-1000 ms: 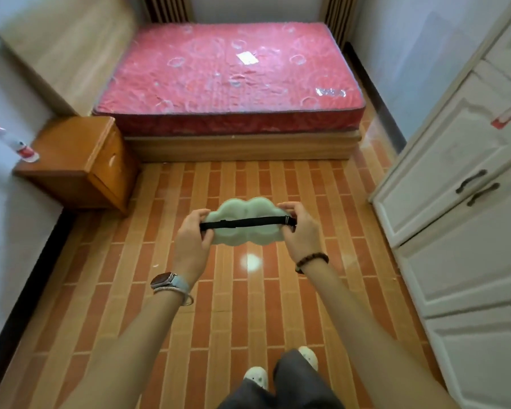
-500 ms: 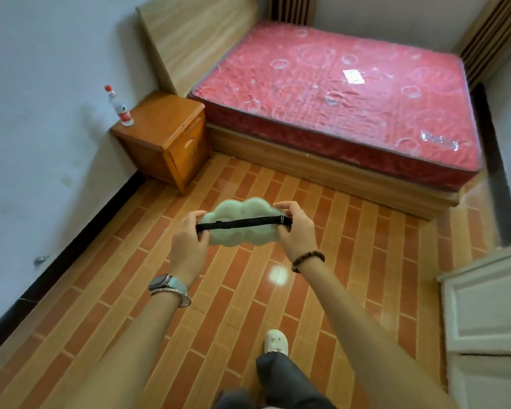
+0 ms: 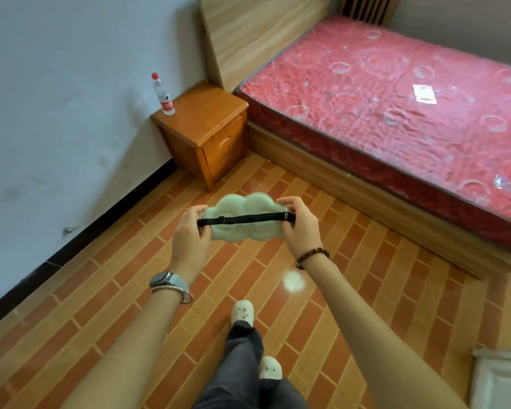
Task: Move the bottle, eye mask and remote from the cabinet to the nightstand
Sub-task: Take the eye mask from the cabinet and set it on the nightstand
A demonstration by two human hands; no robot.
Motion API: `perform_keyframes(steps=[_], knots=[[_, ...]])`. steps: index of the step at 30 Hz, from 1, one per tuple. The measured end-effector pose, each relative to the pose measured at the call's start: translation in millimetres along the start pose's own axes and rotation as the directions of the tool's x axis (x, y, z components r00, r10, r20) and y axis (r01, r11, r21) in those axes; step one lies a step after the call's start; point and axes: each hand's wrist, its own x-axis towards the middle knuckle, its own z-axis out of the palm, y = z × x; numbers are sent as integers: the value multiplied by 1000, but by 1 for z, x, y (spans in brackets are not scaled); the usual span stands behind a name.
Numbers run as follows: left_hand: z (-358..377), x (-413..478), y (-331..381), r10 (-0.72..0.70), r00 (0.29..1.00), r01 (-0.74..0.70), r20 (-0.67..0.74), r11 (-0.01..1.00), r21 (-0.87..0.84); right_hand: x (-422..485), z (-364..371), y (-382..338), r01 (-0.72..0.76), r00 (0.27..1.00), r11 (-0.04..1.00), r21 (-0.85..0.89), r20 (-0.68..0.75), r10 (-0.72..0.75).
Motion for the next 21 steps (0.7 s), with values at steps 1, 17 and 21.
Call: perform_keyframes(steps=[1, 17, 21], knots=[[3, 10, -1, -6, 1000, 6, -3, 1000, 3, 11, 2, 0, -2, 1000, 1000, 7, 8, 2], [30, 242, -22, -29, 999, 28, -36, 999, -32, 243, 45, -37, 21, 999, 1000, -12, 34, -20], [34, 286, -23, -29, 999, 27, -40, 999, -44, 290, 51, -46, 26, 999, 1000, -4, 22, -26]])
